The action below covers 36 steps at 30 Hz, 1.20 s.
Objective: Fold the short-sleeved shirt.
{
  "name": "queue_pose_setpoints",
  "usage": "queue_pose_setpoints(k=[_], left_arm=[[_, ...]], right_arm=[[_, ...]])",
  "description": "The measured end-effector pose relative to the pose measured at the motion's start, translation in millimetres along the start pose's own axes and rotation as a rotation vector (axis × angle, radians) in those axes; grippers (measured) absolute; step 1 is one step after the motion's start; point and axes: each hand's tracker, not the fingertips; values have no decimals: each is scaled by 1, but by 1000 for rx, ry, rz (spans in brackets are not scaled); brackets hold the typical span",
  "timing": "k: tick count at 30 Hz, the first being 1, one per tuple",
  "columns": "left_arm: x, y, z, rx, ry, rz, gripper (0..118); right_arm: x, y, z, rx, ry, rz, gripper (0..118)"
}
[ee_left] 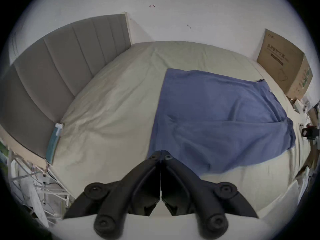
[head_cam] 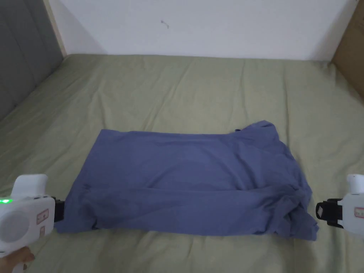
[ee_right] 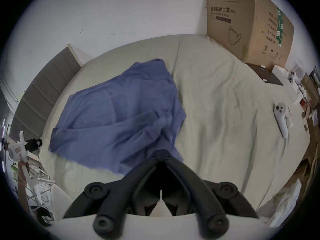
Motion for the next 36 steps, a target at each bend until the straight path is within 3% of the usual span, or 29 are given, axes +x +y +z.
queue_pose_setpoints(k=[2, 3, 4, 5, 6, 10, 13, 15, 16, 17, 18, 19, 20, 23, 27, 28, 29, 30, 32, 36], left_arm=[[0, -7, 3, 34, -11, 15, 2], [0, -9, 1, 52, -7, 13, 20], [1, -8, -2, 53, -13, 19, 61], [1, -6, -8, 41, -5, 20, 82], [0, -4, -17, 8, -13, 27, 91], [1, -5, -57, -66, 25, 33, 89], [6, -17, -84, -200, -47, 62, 79], [12, -18, -74, -106, 3, 46, 76], [12, -15, -71, -122, -5, 34, 60], [13, -12, -69, -113, 2, 18, 39], [12, -9, -68, -94, 19, -4, 12], [11, -6, -68, -92, -38, 9, 4], [13, -2, -68, -131, -7, 12, 4], [14, -1, -64, -112, -8, -9, 4], [10, 2, -59, -105, -19, -5, 4], [9, 3, -59, -103, -20, -10, 4], [8, 3, -58, -102, -21, -13, 4], [8, 4, -57, -103, -23, -17, 4], [8, 6, -52, -100, -25, -21, 4], [6, 12, -38, -78, -24, -52, 4]], right_arm=[[0, -11, 2, -9, 8, -12, 0], [0, -17, 3, -11, 13, -23, 0], [0, -22, 3, -18, 12, -27, 0], [-1, -25, 3, -21, 11, -28, 0], [-3, -30, 3, -25, 10, -29, 0], [-4, -42, 5, -38, 15, -39, 0], [-3, -49, 5, -40, 16, -73, 0], [1, -51, 0, -40, 20, -87, 0], [0, -52, 0, -34, 20, -90, 0], [-1, -51, 0, -28, 20, -86, 9], [-2, -49, -1, -20, 16, -78, 27], [-3, -45, -4, -19, 10, -68, 54], [-4, -40, -7, -19, 4, -62, 64], [-4, -24, -23, -4, -17, -50, 64], [0, -12, -57, -23, -3, -108, 63], [-3, -14, -71, -58, 2, -92, 58], [-5, -16, -83, -111, -11, -78, 35], [-12, -23, -95, -160, -33, -59, 4], [-22, -29, -88, -90, -83, -76, 4], [-25, -20, -60, -76, -71, -17, 5]])
